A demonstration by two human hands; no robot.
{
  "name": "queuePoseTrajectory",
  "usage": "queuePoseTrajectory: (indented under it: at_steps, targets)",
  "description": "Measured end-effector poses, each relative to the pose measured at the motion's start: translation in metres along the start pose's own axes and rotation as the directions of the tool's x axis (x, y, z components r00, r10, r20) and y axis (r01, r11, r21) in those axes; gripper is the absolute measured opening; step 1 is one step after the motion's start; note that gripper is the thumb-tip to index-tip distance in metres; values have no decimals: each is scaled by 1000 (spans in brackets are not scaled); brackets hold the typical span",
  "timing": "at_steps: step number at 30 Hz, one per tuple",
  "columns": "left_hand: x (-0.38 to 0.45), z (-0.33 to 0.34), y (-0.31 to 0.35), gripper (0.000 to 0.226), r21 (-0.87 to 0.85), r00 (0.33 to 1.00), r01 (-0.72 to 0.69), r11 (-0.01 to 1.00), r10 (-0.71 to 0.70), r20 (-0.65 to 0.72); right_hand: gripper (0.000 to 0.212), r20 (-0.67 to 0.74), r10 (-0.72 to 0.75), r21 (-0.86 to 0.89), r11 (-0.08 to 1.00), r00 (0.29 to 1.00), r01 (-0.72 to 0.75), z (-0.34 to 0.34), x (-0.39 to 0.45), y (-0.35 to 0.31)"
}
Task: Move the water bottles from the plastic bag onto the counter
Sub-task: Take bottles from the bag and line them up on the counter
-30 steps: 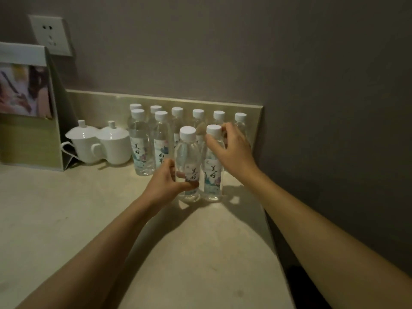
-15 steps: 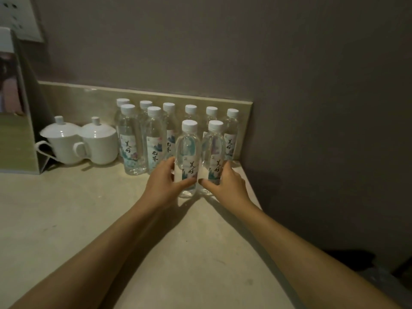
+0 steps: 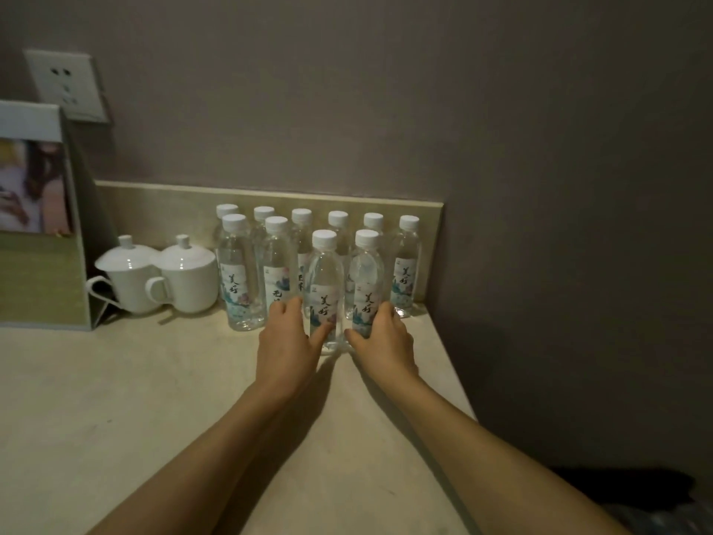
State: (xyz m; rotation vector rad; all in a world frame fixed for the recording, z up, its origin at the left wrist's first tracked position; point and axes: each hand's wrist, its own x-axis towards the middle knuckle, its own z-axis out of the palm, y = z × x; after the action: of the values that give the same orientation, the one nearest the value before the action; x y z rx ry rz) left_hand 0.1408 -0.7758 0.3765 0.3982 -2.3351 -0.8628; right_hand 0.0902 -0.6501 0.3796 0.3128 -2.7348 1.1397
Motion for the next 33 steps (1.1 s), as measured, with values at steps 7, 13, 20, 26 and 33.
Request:
queuePoseTrajectory:
  at_steps: [7,13,20,26,33]
  targets:
    - [7,5,9,32,-5,1000,28,1000,-28,12,51,-24,34,-9,999,999,-35,8,12,-7]
    - [11,4,11,49,-22,1000,1,1000,-1,25,54,-35,47,-39,998,998,-48,14,21,-7]
    - [20,9,11,46,83,999,16,996,-18,29,59,-47,55,-25,998,997,-56,18,28,-10]
    - [29,16,8,40,119,999,10,993,-14,29,66,-68,38,-51,998,997,-41,23,32,-11]
    - [33,21,6,41,115,1000,7,993,-6,-16,64,-69,36,-57,998,997,-40,24,34,-10]
